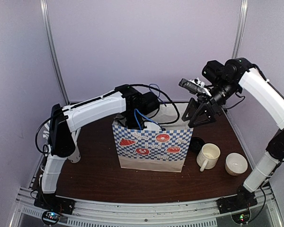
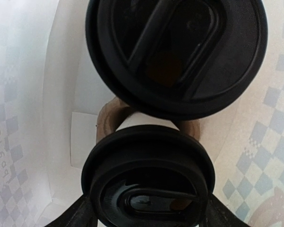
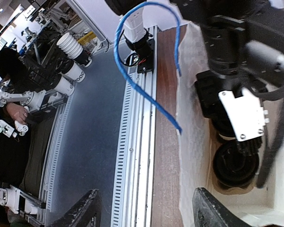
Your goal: Pack the takeout coffee
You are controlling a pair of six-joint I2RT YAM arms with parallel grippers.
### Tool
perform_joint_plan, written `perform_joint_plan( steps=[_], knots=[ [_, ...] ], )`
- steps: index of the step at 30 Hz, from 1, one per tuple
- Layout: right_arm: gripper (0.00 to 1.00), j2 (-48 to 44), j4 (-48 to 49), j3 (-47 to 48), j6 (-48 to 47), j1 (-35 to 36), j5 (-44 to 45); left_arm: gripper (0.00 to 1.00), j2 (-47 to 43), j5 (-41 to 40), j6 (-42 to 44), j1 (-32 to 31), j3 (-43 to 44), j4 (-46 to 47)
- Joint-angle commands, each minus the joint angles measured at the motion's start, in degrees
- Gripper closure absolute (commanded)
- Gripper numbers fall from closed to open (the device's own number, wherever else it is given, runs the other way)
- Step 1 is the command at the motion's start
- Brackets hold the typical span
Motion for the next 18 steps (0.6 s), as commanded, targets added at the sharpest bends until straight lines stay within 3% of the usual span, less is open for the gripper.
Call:
perform_joint_plan(
  steps=[1,8,16,18],
  knots=[
    [0.31,-1.13,-1.50,4.80,-1.17,-5.15,0.70,0.47,3.29,-5.20,-2.09,-2.07,-3.48,2.64],
    [0.31,-1.41,-0.44,7.89,0.92,-8.20,1.17,0.47,6.80,-7.03,-1.85,-1.43,1.96,1.21],
    [0.30,-2.21,3.03,6.92,4.81,-8.20,2.05,0.48,1.10,-8.95,-5.33,-1.34,-8.56,2.71],
    [0.30,-2.35,3.85,6.85,5.52,-8.20,2.87,0.48,1.21,-9.02,-5.88,-1.66,-7.60,3.70]
  ],
)
